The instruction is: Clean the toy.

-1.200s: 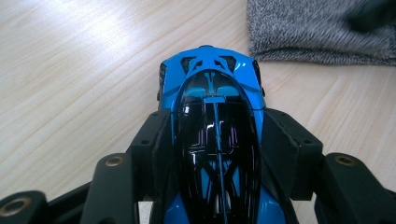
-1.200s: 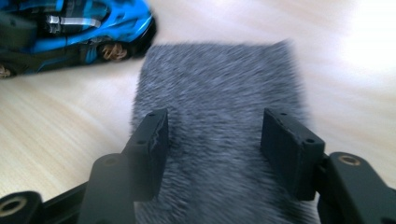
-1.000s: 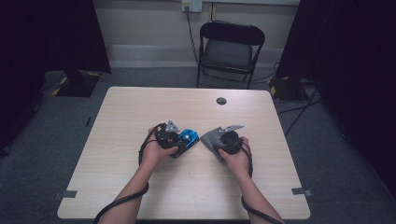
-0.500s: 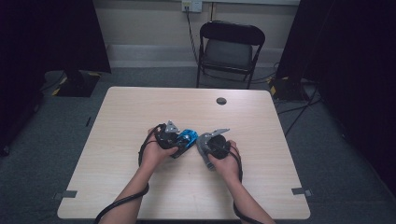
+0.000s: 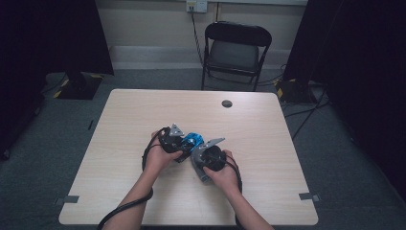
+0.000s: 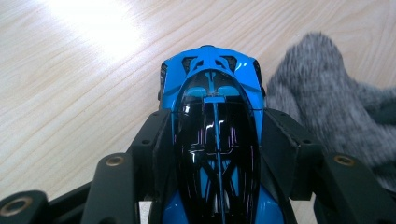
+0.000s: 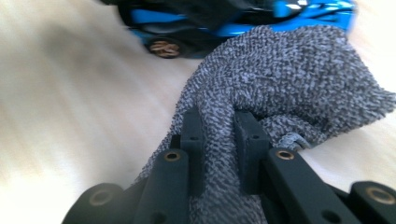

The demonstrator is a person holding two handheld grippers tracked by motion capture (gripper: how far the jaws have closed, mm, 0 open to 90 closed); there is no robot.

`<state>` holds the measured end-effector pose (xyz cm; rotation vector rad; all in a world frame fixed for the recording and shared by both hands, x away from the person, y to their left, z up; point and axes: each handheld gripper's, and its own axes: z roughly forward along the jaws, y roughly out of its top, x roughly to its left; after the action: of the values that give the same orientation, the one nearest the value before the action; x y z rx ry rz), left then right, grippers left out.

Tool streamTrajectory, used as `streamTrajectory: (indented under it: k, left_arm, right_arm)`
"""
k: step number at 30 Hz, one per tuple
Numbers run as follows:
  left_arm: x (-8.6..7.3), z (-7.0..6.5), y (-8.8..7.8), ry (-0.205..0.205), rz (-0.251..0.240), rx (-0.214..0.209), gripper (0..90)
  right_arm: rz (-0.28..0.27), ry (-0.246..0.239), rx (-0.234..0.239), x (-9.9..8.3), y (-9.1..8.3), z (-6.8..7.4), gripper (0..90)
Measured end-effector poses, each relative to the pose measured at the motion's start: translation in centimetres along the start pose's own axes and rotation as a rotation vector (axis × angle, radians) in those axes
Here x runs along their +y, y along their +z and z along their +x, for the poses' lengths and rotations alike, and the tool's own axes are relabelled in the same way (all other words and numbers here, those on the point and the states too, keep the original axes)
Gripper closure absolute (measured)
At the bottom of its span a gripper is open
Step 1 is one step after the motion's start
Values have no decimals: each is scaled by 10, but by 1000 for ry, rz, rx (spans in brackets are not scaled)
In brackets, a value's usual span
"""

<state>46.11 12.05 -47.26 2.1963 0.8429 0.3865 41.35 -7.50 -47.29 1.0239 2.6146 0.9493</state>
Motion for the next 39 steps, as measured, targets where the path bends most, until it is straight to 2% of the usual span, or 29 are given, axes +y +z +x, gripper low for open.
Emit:
streamTrajectory:
  k: [7,18,22,26,33,39]
  left_arm:
    - [1,0,0,-6,1,3,446]
    - [1,0,0,1,7,10,446]
    - [1,-2,1,-27,-8,7,446]
    - [1,-1,1,-22,-6,4,446]
    - [0,-1,1,-20,-7,5,446]
    - [0,0,1,-25,-14,2,446]
  right_arm:
    - [3,-13,58,3,4,14,765]
    - [2,-21,128,2,4,25,764]
    - [0,-24,161,1,5,29,765]
    - [3,-37,183,1,4,33,764]
    - [4,-47,262,-2,4,35,764]
    - [2,-62,254,-7,-4,31,764]
